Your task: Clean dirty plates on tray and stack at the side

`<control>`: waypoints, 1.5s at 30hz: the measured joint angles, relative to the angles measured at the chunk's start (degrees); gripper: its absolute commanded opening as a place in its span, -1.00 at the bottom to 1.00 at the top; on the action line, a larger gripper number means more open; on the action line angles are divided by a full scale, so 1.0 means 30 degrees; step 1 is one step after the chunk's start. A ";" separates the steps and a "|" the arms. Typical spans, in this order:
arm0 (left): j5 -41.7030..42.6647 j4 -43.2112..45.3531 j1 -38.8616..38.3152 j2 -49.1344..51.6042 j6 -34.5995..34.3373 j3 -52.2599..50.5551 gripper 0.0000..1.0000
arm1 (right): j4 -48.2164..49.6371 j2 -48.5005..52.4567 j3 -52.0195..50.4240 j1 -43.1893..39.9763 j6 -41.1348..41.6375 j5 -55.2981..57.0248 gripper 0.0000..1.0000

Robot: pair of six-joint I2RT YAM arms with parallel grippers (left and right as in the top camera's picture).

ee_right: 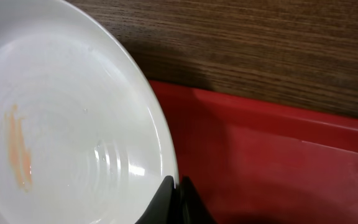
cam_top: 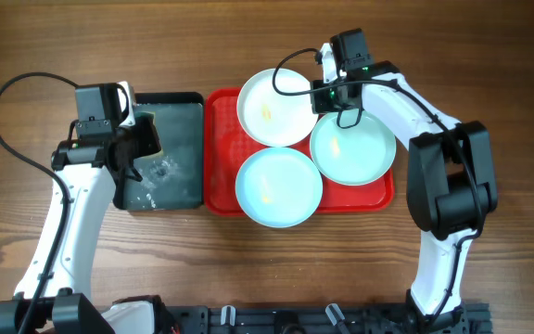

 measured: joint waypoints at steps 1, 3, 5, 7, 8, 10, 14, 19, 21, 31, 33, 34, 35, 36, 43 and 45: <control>0.0000 0.0007 0.0000 0.0000 0.0000 0.0000 -0.92 | -0.0007 0.0007 0.0000 0.0000 -0.0007 -0.0087 -0.91; 0.0000 0.0007 0.0000 0.0000 0.0000 0.0000 -0.92 | -0.0007 0.0007 0.0000 0.0000 0.0000 -0.0211 -0.91; 0.0000 0.0000 0.0000 0.0000 0.0000 0.0000 -0.92 | -0.0066 0.0000 0.0000 0.0000 0.0000 -0.0350 -0.91; 0.0000 0.0007 0.0000 0.0000 0.0000 0.0000 -0.92 | -0.0102 0.0000 0.0000 0.0000 -0.0007 -0.0743 -0.92; 0.0000 0.0000 0.0000 0.0000 0.0000 0.0000 -0.92 | -0.0102 0.0007 0.0000 0.0000 -0.0007 -0.0925 -0.91; 0.0000 0.0007 0.0000 0.0000 0.0000 0.0000 -0.92 | -0.0095 0.0007 0.0000 0.0000 -0.0007 -0.1056 -0.91; 0.0000 0.0350 0.0000 0.0000 0.0007 0.0000 -0.92 | -0.0095 0.0007 0.0000 0.0000 -0.0007 -0.1137 -0.91; 0.0000 0.1851 -0.0262 0.0000 0.0262 0.0000 -0.92 | -0.0095 0.0007 0.0000 0.0000 0.0000 -0.1166 -0.63; 0.0066 0.2113 -0.0554 0.0000 0.0525 0.0000 -0.92 | -0.0131 0.0007 0.0000 0.0000 -0.0058 -0.1275 -0.34; 0.0138 0.1370 -0.1042 0.0000 0.0750 0.0000 -0.92 | -0.0437 0.0007 0.0000 0.0000 -0.0058 -0.1341 -0.65; 0.0131 0.1370 -0.1042 0.0000 0.0750 0.0000 -0.92 | -0.0437 0.0007 0.0000 0.0000 -0.0066 -0.1348 -0.76; 0.0138 0.1370 -0.1042 0.0000 0.0750 0.0000 -0.92 | -0.0437 0.0007 0.0000 0.0007 -0.0066 -0.1348 -0.88; 0.0131 0.1370 -0.1042 0.0000 0.0750 0.0000 -0.92 | -0.0437 0.0007 0.0000 0.0022 -0.0080 -0.1348 -0.91; 0.0138 0.1370 -0.1042 0.0000 0.0750 0.0000 -0.92 | -0.0430 0.0007 0.0000 0.0036 -0.0007 -0.1341 -0.91; 0.0095 0.2594 -0.1049 0.0000 0.0750 0.0000 -0.92 | -0.0401 0.0007 0.0000 0.0342 0.0532 -0.1348 -0.91; -0.0197 0.3548 -0.1144 0.0000 0.0750 0.0000 -0.92 | -0.0372 0.0007 0.0000 0.0699 0.0663 -0.1348 -0.91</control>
